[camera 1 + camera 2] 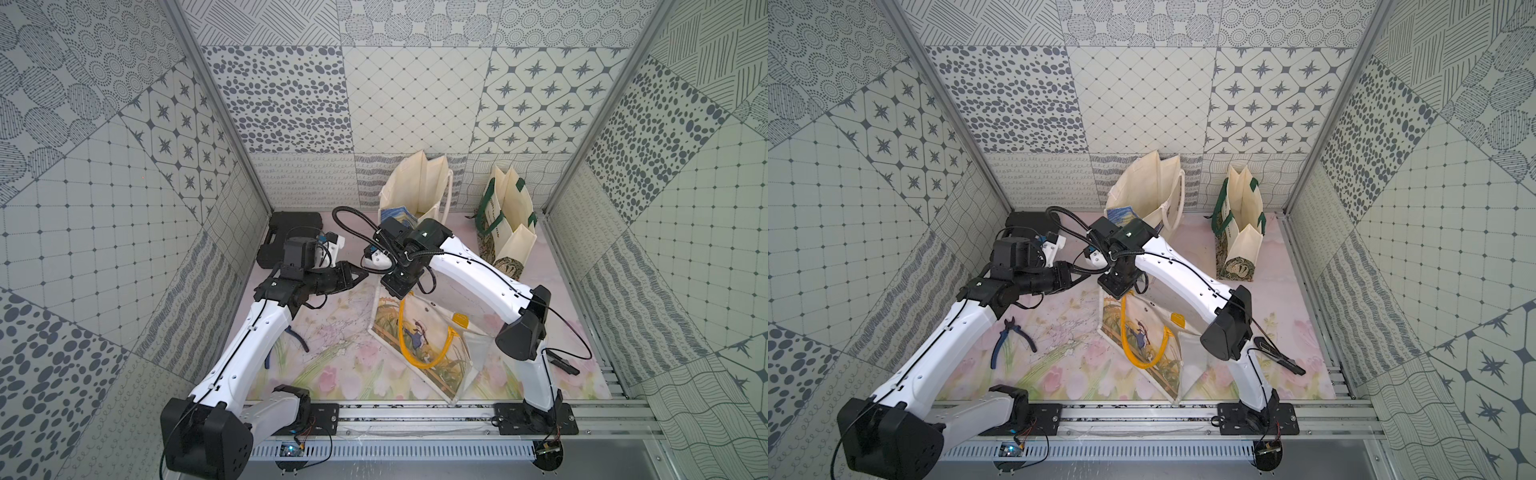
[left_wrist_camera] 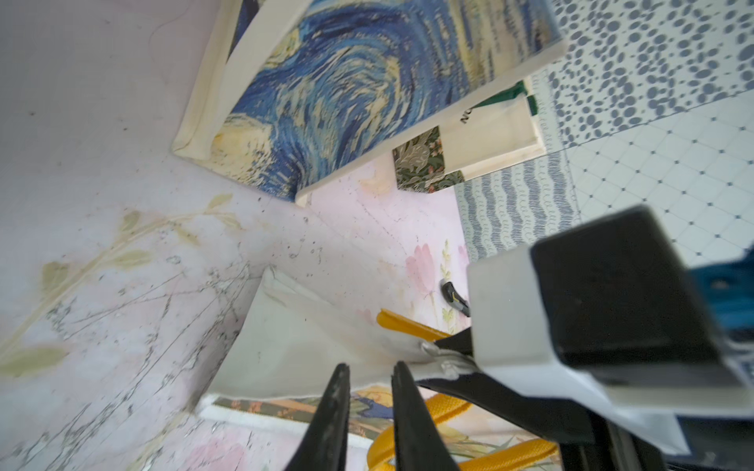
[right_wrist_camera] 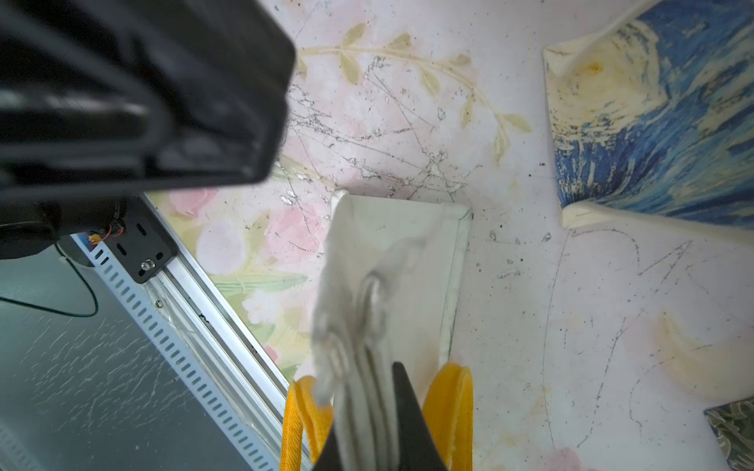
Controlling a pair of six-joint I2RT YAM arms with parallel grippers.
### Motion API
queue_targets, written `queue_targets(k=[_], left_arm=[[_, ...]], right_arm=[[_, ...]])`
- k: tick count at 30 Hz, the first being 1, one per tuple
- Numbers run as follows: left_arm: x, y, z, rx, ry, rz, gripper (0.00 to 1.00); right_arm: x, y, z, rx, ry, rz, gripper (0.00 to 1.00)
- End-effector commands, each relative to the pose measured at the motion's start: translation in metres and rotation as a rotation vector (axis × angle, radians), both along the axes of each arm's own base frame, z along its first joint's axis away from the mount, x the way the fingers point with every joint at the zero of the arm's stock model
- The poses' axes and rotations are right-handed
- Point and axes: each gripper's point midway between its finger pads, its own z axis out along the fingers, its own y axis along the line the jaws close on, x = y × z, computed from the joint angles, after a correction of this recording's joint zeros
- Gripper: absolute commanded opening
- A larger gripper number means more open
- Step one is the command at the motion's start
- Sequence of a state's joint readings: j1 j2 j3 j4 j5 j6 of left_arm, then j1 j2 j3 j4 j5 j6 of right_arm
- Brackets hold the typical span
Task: Put away the canvas bag
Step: Pick up the canvas bag from the center of the board.
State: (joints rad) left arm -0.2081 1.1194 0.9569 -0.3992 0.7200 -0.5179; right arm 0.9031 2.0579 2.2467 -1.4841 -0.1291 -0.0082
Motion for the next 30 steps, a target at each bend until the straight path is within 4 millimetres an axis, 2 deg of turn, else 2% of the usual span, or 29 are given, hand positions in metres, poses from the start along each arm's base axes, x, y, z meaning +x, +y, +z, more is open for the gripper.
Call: queue_targets(k=[1,5,9,12,15,18,22,26,30], left_arm=[[-0.002,-0.022,0.054,-0.195,-0.274,-0.150,0.27],[-0.011,-0.030,0.068,-0.221,-0.433,-0.225,0.31],[-0.022,-0.046,0.066,-0.205,-0.513,-0.327,0.36],[-0.039,-0.062,0.067,-0.181,-0.613,-0.431,0.38],[-0.061,-0.076,0.069,-0.197,-0.702,-0.567,0.41],[-0.066,-0.081,0.069,-0.187,-0.749,-0.602,0.41],[-0.075,-0.083,0.068,-0.207,-0.767,-0.670,0.39],[-0.078,-0.086,0.064,-0.232,-0.731,-0.720,0.39],[-0.084,-0.091,0.068,-0.276,-0.722,-0.788,0.40]], right_arm=[[-0.007,-0.022,0.030,0.072,-0.010,0.002,0.00],[-0.004,-0.045,0.040,0.143,-0.001,-0.020,0.00],[-0.019,-0.060,0.048,0.285,0.122,0.066,0.00],[-0.023,-0.072,0.047,0.304,0.100,0.124,0.00],[-0.035,-0.075,0.052,0.366,0.036,0.261,0.00],[-0.046,-0.077,0.063,0.451,-0.056,0.370,0.00],[-0.048,-0.079,0.082,0.574,-0.001,0.351,0.00],[-0.052,-0.079,0.079,0.562,0.098,0.365,0.00],[-0.047,-0.073,0.080,0.584,0.097,0.371,0.00]])
